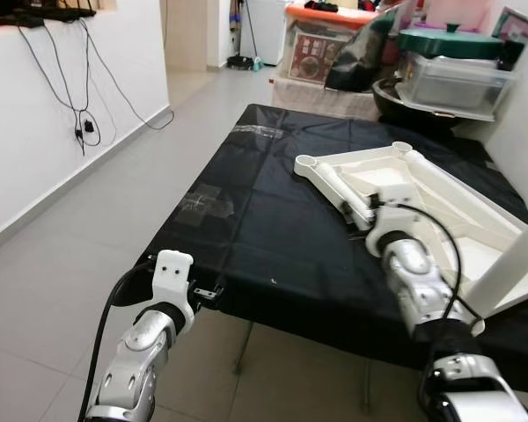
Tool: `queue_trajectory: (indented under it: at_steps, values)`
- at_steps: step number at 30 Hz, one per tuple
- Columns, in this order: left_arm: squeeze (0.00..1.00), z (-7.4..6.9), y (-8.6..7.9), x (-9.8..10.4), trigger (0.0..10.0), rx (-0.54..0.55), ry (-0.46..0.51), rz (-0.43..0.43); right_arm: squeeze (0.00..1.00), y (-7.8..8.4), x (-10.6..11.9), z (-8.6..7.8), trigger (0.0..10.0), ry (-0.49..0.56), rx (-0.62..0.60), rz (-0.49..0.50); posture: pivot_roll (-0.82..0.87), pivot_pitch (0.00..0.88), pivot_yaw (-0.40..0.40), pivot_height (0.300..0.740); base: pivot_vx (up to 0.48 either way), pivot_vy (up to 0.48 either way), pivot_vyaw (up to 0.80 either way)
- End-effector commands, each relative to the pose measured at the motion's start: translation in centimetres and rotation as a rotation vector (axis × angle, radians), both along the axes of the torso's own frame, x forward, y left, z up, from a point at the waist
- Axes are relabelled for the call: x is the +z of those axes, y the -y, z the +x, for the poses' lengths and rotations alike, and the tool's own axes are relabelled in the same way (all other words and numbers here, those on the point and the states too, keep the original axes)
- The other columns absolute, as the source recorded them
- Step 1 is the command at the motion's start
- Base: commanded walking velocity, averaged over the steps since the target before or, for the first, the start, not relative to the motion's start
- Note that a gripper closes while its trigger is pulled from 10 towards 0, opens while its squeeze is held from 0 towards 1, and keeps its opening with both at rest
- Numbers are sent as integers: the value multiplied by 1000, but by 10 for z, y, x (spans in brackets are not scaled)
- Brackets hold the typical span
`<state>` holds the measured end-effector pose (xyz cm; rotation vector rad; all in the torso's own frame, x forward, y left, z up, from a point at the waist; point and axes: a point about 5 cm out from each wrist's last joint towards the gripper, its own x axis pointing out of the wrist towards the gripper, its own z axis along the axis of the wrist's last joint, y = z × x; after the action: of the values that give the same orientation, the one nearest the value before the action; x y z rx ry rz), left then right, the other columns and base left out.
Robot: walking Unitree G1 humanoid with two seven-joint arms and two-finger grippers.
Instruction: Building children table
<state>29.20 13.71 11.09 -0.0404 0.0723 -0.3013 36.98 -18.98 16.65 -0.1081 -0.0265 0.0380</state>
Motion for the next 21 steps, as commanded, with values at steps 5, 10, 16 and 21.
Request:
queue_trajectory:
  at_steps: [5,10,16,21]
  values:
    - [0,1,-9,47,10000,86,235,23,0,-56,-10,-27,10000,27,174,110,80,0,-85,740,0,0,0]
    - [0,2,-16,55,10000,124,280,43,0,-71,-9,-31,10000,44,247,117,73,0,-82,740,0,0,0]
    - [0,4,-19,55,10000,151,282,27,0,-71,-4,-31,10000,64,250,128,72,0,-80,740,0,0,0]
    - [0,2,-18,53,10000,157,275,22,0,-68,-2,-35,10000,62,223,129,75,0,-81,740,0,0,-220]
